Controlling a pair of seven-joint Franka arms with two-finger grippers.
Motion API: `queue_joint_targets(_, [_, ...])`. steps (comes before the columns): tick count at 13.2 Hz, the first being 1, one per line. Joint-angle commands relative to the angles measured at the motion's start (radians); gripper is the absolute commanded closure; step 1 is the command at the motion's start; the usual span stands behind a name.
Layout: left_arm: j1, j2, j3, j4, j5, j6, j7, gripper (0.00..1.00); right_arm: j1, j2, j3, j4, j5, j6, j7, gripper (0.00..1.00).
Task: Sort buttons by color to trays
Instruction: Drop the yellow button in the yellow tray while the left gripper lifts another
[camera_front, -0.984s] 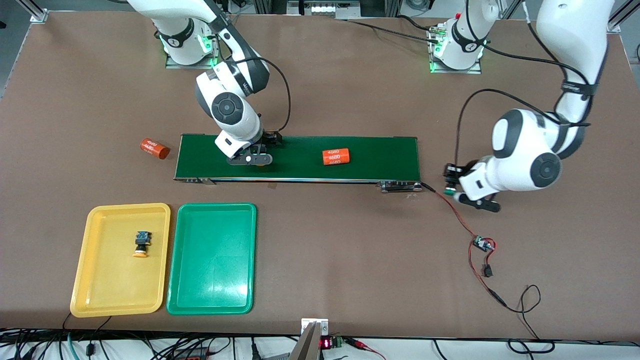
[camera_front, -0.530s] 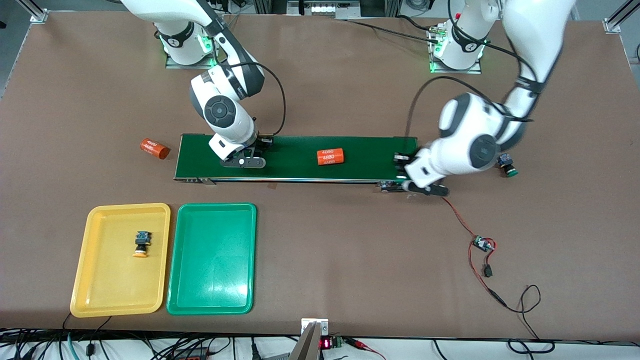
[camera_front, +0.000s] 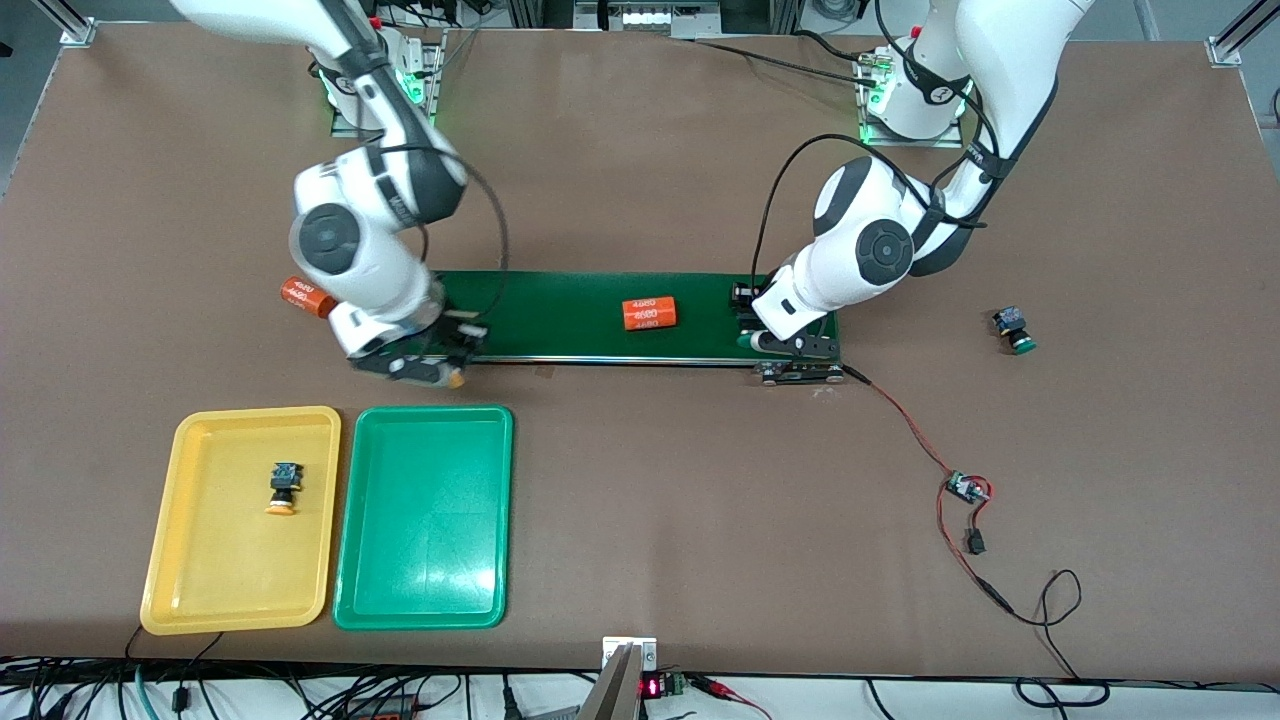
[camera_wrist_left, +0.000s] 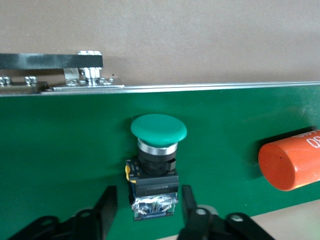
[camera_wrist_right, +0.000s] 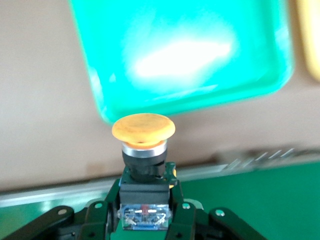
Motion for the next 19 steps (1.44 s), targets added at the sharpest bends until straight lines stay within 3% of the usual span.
queue_joint_targets(1, [0.023, -0.061, -0.007, 0.001, -0.009, -0.059, -0.012, 0.0, -0.093, 0.047, -0.015, 0.063, -0.099, -0.017, -0.118, 0.98])
queue_joint_targets(3, [0.075, -0.138, 0.025, 0.011, -0.001, -0.172, -0.006, 0.0, -0.162, 0.07, -0.02, 0.075, -0.14, -0.015, -0.256, 0.98])
queue_joint_targets(5, [0.083, -0.153, 0.133, 0.069, 0.031, -0.334, -0.006, 0.0, -0.225, 0.113, -0.026, 0.116, -0.175, -0.013, -0.336, 0.98])
queue_joint_targets(6, [0.083, -0.15, 0.187, 0.083, 0.114, -0.385, -0.004, 0.0, -0.256, 0.135, -0.028, 0.138, -0.198, -0.013, -0.382, 0.98])
queue_joint_targets(8, [0.083, -0.135, 0.266, 0.073, 0.297, -0.404, -0.004, 0.0, -0.322, 0.191, -0.026, 0.19, -0.221, -0.012, -0.512, 0.98])
queue_joint_targets(11, [0.083, -0.115, 0.411, 0.059, 0.322, -0.423, -0.001, 0.0, -0.376, 0.288, -0.026, 0.297, -0.221, -0.015, -0.667, 0.98])
queue_joint_targets(13, [0.083, -0.106, 0.496, 0.036, 0.324, -0.389, 0.005, 0.0, -0.396, 0.361, -0.026, 0.375, -0.224, -0.012, -0.713, 0.98])
queue_joint_targets(15, [0.084, -0.106, 0.524, -0.037, 0.324, -0.304, 0.032, 0.0, -0.411, 0.418, -0.026, 0.435, -0.222, -0.003, -0.741, 0.98])
queue_joint_targets(17, [0.084, -0.106, 0.569, -0.155, 0.324, -0.083, 0.089, 0.0, -0.427, 0.458, -0.026, 0.454, -0.219, 0.046, -0.763, 0.98])
queue_joint_targets(19, [0.084, -0.094, 0.605, -0.209, 0.324, 0.028, 0.134, 0.0, -0.451, 0.487, -0.026, 0.454, -0.218, 0.126, -0.81, 0.98])
